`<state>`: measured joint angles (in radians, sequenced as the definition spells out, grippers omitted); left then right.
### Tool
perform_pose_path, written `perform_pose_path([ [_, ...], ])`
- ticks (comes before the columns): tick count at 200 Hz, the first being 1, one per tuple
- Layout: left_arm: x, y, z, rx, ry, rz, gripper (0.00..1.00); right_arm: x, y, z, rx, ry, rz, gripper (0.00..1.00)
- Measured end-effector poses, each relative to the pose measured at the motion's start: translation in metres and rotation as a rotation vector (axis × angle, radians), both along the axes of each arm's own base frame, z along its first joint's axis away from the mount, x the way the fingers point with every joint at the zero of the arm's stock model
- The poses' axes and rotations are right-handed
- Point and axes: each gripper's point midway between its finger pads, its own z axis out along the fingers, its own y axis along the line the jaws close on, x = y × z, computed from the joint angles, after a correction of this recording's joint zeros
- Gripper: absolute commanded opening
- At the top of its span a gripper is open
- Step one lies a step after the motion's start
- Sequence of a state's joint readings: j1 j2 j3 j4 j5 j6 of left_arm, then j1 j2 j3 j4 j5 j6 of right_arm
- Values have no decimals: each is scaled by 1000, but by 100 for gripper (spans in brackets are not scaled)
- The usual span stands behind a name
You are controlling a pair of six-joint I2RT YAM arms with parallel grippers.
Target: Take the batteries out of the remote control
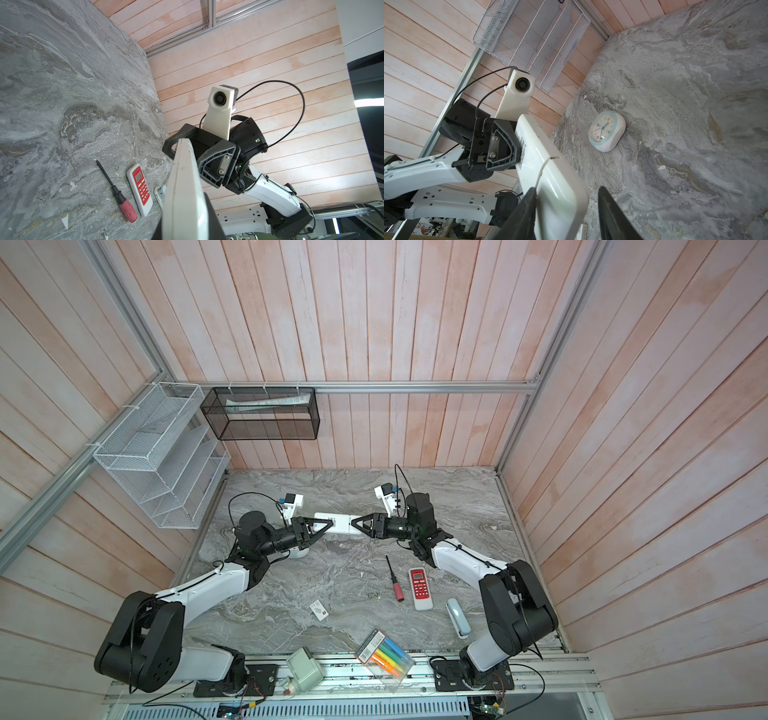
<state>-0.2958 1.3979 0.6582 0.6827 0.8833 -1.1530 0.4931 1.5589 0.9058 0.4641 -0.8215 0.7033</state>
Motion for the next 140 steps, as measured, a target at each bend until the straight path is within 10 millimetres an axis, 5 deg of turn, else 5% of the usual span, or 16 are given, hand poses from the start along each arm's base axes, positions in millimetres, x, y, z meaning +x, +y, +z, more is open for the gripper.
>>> perform_pose_path([
  [140,2,0,-2,7,5,2,0,-4,11,0,-8,9,21,52],
])
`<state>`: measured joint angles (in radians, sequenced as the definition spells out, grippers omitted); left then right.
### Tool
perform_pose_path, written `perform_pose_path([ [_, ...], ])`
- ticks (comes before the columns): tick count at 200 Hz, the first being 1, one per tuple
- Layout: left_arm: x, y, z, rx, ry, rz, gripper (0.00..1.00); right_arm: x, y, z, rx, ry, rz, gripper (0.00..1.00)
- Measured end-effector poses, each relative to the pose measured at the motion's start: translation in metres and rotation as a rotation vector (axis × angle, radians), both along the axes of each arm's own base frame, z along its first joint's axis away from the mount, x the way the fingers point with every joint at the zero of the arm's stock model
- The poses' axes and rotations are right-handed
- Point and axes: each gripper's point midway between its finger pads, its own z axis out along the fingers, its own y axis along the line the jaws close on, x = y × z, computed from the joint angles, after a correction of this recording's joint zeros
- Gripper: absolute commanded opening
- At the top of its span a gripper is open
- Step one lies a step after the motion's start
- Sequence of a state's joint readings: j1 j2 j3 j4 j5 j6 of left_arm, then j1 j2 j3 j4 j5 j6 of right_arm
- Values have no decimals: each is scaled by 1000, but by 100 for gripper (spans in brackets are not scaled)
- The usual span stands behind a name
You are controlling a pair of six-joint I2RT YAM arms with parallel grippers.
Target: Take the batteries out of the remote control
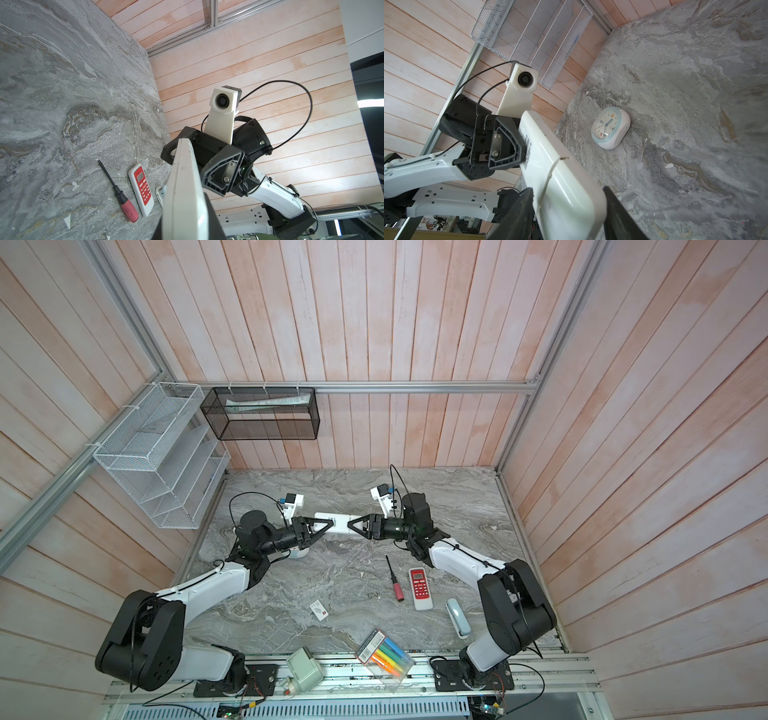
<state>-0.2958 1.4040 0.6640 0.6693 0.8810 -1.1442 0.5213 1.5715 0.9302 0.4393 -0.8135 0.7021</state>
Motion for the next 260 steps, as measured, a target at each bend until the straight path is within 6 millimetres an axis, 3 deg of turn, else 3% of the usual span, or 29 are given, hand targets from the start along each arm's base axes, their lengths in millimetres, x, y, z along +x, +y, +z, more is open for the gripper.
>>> perform_pose_path([
  [63,0,0,-1,2,3,1,0,2,0,-3,-10,6,-3,47],
  [260,7,4,-7,17,19,42,0,10,-10,-3,14,52,-41,51],
])
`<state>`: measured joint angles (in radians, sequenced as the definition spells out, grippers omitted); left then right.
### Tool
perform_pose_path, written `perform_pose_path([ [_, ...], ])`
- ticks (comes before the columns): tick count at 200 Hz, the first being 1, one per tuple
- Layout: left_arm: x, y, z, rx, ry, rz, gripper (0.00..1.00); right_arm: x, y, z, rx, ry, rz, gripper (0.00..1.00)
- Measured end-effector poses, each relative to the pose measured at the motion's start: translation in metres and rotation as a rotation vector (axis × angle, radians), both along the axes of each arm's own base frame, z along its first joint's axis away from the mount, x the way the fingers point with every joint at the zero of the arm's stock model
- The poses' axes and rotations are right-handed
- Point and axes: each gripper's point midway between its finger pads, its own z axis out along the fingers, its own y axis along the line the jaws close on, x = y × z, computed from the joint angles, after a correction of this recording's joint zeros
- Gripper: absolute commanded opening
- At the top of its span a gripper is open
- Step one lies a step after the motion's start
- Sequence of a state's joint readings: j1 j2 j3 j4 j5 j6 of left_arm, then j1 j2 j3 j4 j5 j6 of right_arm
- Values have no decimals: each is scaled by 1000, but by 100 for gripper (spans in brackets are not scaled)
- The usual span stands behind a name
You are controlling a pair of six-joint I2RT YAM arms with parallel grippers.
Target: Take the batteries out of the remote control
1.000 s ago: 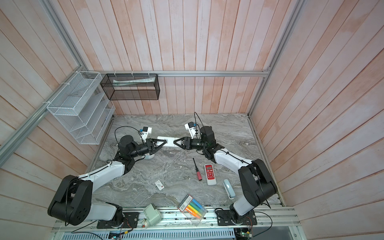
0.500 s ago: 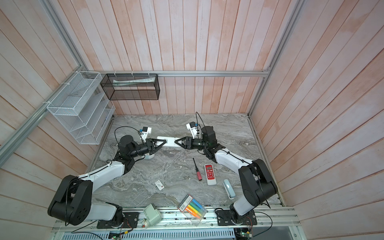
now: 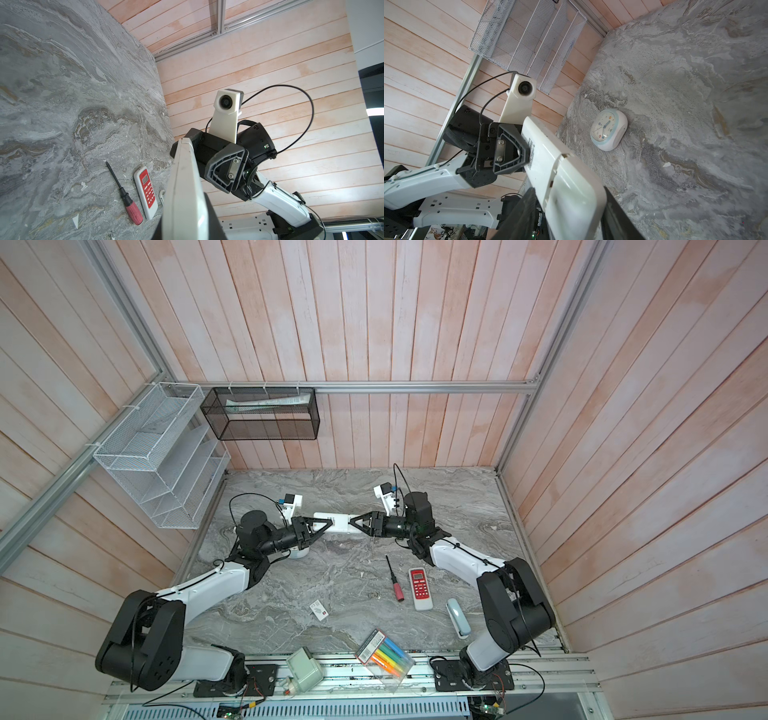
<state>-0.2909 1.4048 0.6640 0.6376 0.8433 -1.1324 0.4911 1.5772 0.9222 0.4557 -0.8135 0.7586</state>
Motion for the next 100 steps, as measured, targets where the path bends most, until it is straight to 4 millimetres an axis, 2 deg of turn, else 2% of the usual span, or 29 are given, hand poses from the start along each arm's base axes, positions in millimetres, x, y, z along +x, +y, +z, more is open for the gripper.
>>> perform_pose_path([
  [37,2,1,-3,7,5,12,0,4,-8,-8,-12,20,-20,49],
  [100,6,0,-2,9,9,15,0,2,-9,-13,-17,36,-20,38],
])
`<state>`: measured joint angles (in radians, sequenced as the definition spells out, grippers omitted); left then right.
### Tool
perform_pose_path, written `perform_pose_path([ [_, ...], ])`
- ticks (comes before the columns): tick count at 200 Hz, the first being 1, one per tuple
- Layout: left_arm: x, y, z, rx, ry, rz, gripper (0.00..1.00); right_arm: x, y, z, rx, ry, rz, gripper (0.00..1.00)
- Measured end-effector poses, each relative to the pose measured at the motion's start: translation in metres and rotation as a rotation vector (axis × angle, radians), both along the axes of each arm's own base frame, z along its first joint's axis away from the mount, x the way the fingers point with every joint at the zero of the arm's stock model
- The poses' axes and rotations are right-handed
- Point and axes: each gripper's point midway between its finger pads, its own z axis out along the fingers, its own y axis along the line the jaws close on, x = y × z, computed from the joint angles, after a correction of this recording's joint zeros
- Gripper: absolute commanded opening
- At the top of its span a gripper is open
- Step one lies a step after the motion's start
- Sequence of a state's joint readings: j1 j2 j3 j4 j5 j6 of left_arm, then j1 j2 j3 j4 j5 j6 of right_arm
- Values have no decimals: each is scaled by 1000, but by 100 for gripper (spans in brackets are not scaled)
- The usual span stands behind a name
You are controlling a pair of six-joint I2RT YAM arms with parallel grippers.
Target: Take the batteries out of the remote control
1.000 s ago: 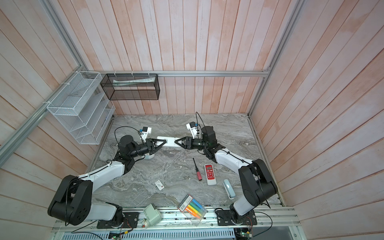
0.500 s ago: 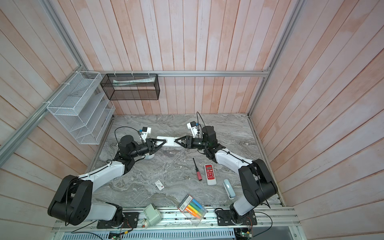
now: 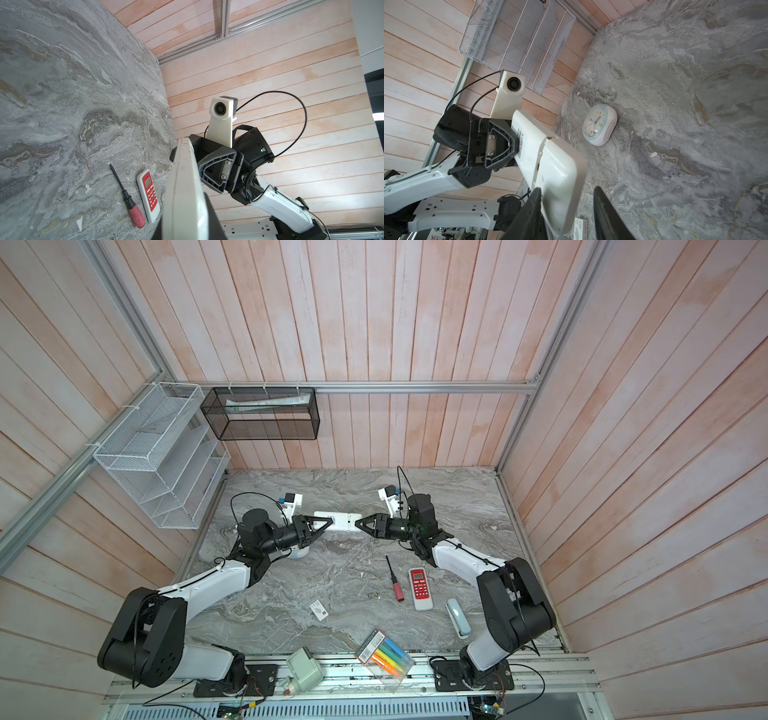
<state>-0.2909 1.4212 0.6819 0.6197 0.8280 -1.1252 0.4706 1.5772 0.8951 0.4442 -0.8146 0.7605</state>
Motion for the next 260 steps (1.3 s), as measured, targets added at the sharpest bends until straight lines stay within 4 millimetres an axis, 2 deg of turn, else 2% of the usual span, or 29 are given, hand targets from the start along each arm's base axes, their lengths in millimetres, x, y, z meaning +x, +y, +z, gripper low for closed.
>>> perform_pose_path([
  [42,2,1,-1,8,3,12,0,-1,0,0,2,1,3,29],
  [90,5,2,-6,30,18,27,0,-1,0,-1,-1,5,3,24],
  [160,8,3,-16,45,45,40,0,-2,2,-5,2,21,21,27],
  [214,9,4,-16,45,44,47,0,0,7,-11,14,39,32,25],
  [260,11,6,-15,46,37,53,0,3,8,-9,33,37,29,24],
])
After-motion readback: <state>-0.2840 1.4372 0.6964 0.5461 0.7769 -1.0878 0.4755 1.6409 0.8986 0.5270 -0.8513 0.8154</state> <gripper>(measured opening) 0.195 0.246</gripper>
